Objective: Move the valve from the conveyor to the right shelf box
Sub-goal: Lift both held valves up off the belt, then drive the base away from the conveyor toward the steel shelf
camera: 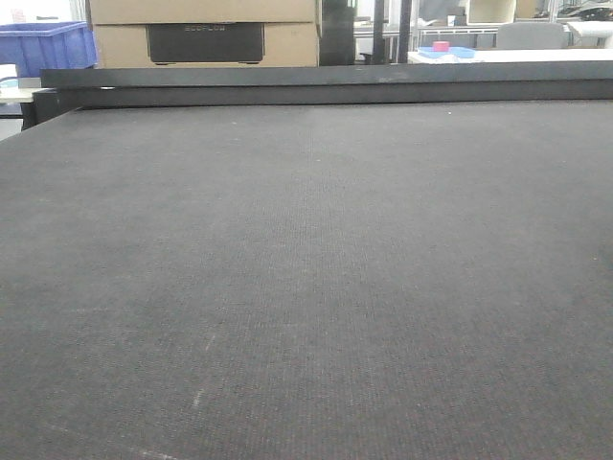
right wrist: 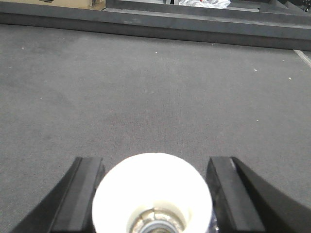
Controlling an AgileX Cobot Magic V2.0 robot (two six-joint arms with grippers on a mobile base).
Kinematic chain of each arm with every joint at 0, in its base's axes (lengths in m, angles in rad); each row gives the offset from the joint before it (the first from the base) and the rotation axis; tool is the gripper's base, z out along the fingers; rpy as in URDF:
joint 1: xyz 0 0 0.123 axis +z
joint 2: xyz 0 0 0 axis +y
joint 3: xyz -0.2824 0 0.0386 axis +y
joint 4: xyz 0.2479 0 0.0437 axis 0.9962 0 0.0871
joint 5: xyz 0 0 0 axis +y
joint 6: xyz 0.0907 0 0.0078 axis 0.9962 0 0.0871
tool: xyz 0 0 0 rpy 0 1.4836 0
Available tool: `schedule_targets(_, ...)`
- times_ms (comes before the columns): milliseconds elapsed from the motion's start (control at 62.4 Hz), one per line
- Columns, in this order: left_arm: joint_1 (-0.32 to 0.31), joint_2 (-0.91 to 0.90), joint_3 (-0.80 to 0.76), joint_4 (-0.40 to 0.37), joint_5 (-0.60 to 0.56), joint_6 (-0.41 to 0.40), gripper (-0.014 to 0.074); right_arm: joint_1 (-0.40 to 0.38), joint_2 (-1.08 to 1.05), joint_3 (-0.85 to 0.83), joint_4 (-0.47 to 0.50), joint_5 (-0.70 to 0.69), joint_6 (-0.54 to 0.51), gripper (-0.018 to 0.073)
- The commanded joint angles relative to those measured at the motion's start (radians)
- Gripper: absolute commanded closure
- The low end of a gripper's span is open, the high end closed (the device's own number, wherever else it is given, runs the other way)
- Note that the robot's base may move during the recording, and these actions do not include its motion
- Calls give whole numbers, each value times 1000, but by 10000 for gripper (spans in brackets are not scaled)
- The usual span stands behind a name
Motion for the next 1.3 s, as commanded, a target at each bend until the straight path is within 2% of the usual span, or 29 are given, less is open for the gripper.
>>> schedule_targets(0, 1, -8, -7, -15, -57, -5, 708, -1, -7, -7, -3, -83, -5, 723)
schedule_targets(1281, 1, -8, -7, -15, -59, -5, 708, -1, -7, -7, -3, -83, -5, 723)
